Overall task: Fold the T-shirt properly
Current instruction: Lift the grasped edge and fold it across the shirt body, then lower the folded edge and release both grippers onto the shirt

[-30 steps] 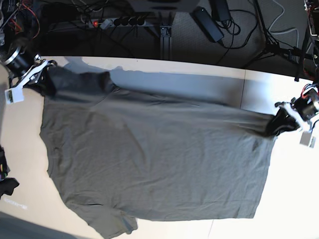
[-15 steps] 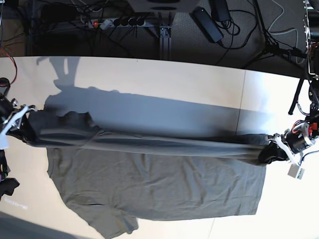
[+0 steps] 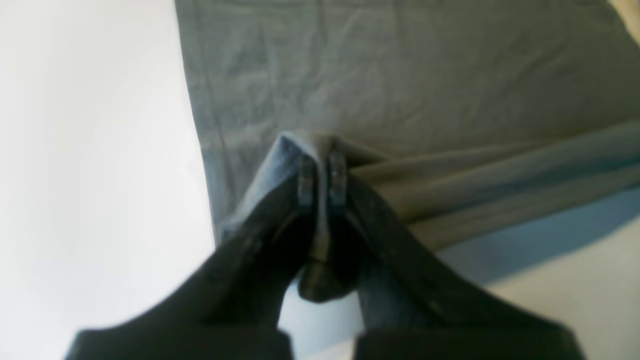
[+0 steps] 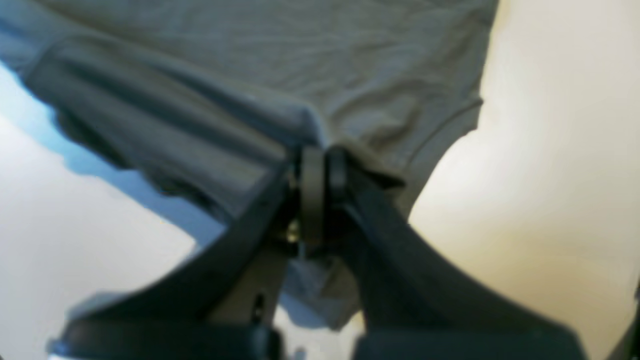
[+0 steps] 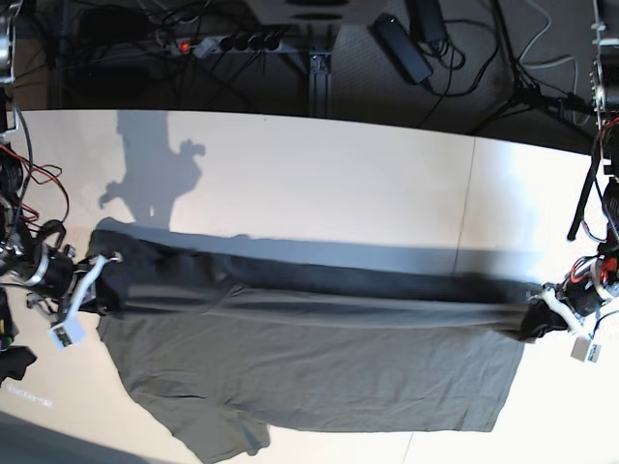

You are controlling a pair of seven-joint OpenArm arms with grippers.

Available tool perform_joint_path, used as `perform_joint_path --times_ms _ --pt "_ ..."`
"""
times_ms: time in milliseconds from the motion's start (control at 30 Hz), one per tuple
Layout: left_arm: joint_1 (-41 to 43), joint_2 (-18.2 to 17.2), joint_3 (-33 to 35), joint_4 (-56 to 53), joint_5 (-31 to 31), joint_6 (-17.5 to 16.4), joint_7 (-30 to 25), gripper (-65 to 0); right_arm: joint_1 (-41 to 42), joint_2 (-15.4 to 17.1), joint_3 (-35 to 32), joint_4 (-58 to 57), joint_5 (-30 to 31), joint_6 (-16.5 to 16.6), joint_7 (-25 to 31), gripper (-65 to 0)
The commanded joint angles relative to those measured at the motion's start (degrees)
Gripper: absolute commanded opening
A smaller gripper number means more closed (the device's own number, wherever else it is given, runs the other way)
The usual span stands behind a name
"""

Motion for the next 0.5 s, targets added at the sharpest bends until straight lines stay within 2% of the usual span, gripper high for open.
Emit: perform_joint_path --times_ms 0,167,267,300,333,400,433,467 --pt "-2.4 -1.1 0.4 0.0 1.2 -0.5 -2.7 -65.0 2.6 0.4 -0.3 -0.6 -0.5 4.1 0.9 -65.0" --pt "-4.7 0.2 5.2 -3.0 6.3 -0.5 -8.0 -65.0 7.2 -4.1 -2.3 -6.2 -3.4 4.1 0.9 -65.0" --pt "-5.4 0.7 6.6 -3.3 9.2 -0.5 -9.2 -64.4 8.4 -6.4 -2.3 -8.8 -4.8 4.1 1.2 -65.0" --pt "-5.4 0.7 6.6 -3.3 9.8 -0.5 -9.2 -56.2 8.3 -6.9 -2.3 -9.1 -4.9 4.1 1.8 -65.0" --pt "-5.5 0.6 6.6 -3.3 10.4 -0.5 -9.2 -46.2 8.2 -7.1 -2.3 -9.3 -5.4 4.1 2.3 -61.2" --pt "-5.6 0.6 6.6 -3.3 10.4 -0.5 -8.4 -26.4 8.2 -7.6 -2.3 -9.3 -6.1 3.9 2.4 -38.8" --pt "-5.7 0.6 6.6 -3.3 10.4 -0.5 -7.8 -21.9 8.2 -7.7 -2.2 -9.2 -6.1 3.9 2.4 -29.8" --pt "-5.8 0.6 6.6 -3.1 10.2 -0.2 -7.0 -21.5 8.3 -7.9 -1.8 -9.2 -6.1 3.5 2.5 -25.0"
